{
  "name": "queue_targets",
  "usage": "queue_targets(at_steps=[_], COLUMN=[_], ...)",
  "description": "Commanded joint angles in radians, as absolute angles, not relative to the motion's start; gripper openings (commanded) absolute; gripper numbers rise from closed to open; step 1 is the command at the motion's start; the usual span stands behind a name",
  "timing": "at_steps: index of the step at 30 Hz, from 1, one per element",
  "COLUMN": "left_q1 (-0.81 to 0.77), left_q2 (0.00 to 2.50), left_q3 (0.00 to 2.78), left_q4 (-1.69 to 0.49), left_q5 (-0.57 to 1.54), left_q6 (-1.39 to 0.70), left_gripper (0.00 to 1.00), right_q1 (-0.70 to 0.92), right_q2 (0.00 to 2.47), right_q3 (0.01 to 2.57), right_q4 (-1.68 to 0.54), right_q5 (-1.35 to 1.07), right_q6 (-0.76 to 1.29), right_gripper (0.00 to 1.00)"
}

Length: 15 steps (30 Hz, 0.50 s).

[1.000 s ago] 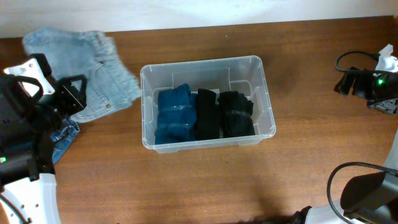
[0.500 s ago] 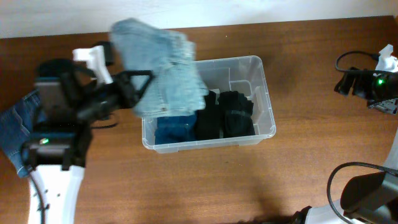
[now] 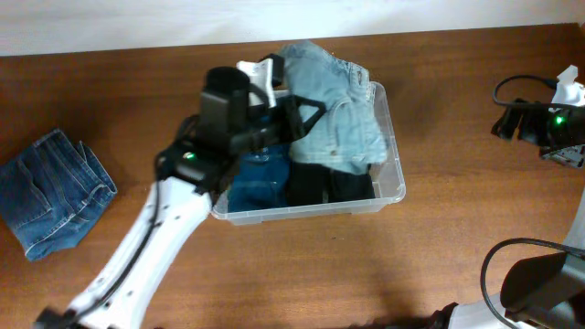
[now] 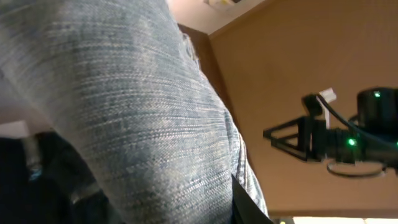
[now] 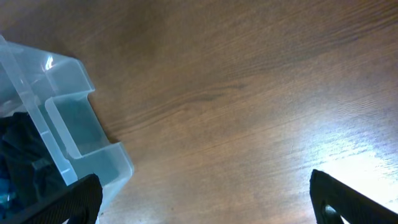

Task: Pack container
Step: 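Lift the light-blue jeans and carry them right over the bin, then lower the jeans onto the garments in the bin and release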

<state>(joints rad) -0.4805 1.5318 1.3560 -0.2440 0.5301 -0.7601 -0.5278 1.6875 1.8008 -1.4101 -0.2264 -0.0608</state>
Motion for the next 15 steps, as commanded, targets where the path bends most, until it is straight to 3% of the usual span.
queue_targets(at_steps=[1, 15], left_q1=[-0.543, -0.620], left_q2=[1.593, 1.716], left_q3=[1.385, 1.385], left_q4=[-0.160, -0.153], left_q5=[0.512, 0.340], left_q6=[-0.830, -0.850], left_gripper=[0.00, 0.00], right_q1=[-0.532, -0.532], right_q2=[1.688, 1.688], right_q3=[1.811, 1.811], right_q4=[-1.410, -1.410], right_q5=[-0.225, -0.225], right_q6=[-0.067, -0.067], right_gripper=[0.99, 0.99])
